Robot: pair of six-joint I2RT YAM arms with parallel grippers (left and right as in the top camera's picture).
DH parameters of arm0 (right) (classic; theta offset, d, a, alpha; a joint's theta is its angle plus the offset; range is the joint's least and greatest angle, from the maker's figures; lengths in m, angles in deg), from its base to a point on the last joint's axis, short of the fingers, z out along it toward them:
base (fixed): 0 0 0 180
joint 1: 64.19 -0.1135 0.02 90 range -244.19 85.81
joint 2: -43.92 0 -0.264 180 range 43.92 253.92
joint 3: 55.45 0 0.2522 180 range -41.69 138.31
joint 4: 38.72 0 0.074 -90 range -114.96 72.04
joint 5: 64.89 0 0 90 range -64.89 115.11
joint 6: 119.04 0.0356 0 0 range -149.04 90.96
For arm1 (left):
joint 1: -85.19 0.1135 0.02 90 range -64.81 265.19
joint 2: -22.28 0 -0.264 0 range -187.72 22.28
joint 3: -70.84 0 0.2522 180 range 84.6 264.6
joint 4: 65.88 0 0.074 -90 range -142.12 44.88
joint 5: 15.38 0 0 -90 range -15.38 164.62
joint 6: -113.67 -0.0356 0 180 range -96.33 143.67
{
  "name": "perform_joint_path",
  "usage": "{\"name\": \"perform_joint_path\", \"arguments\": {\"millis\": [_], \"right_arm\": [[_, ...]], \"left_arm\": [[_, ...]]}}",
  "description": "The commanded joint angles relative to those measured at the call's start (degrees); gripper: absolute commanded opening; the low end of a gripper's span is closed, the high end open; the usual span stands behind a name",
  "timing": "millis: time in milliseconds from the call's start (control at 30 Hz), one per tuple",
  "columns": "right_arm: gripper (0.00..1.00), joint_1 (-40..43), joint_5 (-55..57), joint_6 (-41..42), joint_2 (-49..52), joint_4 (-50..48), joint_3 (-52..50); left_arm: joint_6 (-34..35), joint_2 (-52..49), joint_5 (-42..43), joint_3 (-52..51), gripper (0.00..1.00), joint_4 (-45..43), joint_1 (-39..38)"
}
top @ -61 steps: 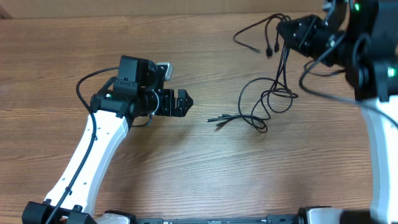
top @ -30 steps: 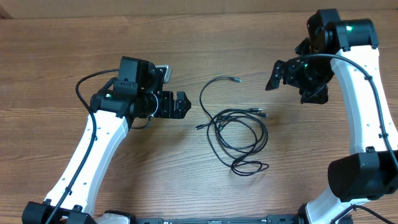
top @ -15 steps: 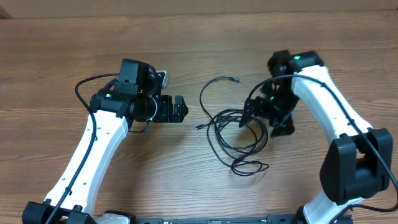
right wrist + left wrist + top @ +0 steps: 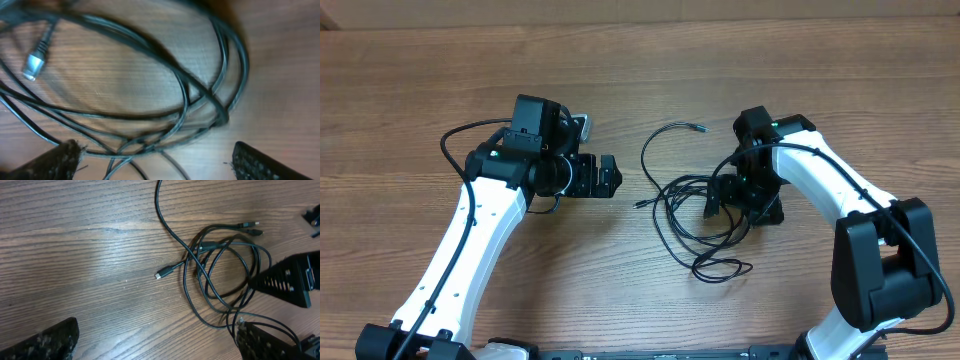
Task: Untangle cables
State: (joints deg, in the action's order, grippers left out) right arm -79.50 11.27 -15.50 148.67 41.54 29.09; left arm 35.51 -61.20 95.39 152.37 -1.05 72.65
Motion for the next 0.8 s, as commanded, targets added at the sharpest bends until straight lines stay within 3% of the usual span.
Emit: {"name": "perform_joint_path", "arguments": {"millis": [0, 133, 333, 467, 533, 567, 600, 633, 767], "right_arm": [[0.87, 0.3, 1.4, -7.9, -0.5, -3.5, 0.0], [0.71, 0.4, 1.6, -9.2, -0.5, -6.7, 0.0], [0.70, 0.4, 5.7, -10.7, -0.5, -8.0, -1.5], [0.60, 0.5, 6.8, -11.1, -0.5, -8.4, -3.7], [0.49, 0.6, 6.7, -11.1, -0.5, -9.7, -4.9], [0.36, 0.6, 5.8, -11.1, -0.5, -10.6, -5.9], [0.13, 0.6, 4.5, -11.1, -0.5, -11.2, -6.6], [0.04, 0.6, 4.1, -11.0, -0.5, -11.1, -6.7], [0.04, 0.7, 3.5, -10.8, -0.5, -8.9, -6.2]], "left_arm": [[-0.1, 0.3, -0.2, 1.0, 1.00, -0.1, -0.3], [-0.1, 0.3, -0.2, 1.0, 1.00, -0.1, -0.3], [-0.1, 0.3, -0.2, 1.0, 1.00, -0.1, -0.2], [0.0, 0.3, -0.2, 1.0, 1.00, -0.1, -0.2], [-0.1, 0.3, -0.2, 1.0, 1.00, -0.1, -0.3], [0.0, 0.3, -0.2, 1.0, 1.00, -0.1, -0.2], [0.0, 0.3, -0.2, 1.0, 1.00, -0.1, -0.2], [0.0, 0.3, -0.2, 1.0, 1.00, -0.1, -0.2], [0.0, 0.3, -0.2, 1.0, 1.00, -0.1, -0.2]]}}
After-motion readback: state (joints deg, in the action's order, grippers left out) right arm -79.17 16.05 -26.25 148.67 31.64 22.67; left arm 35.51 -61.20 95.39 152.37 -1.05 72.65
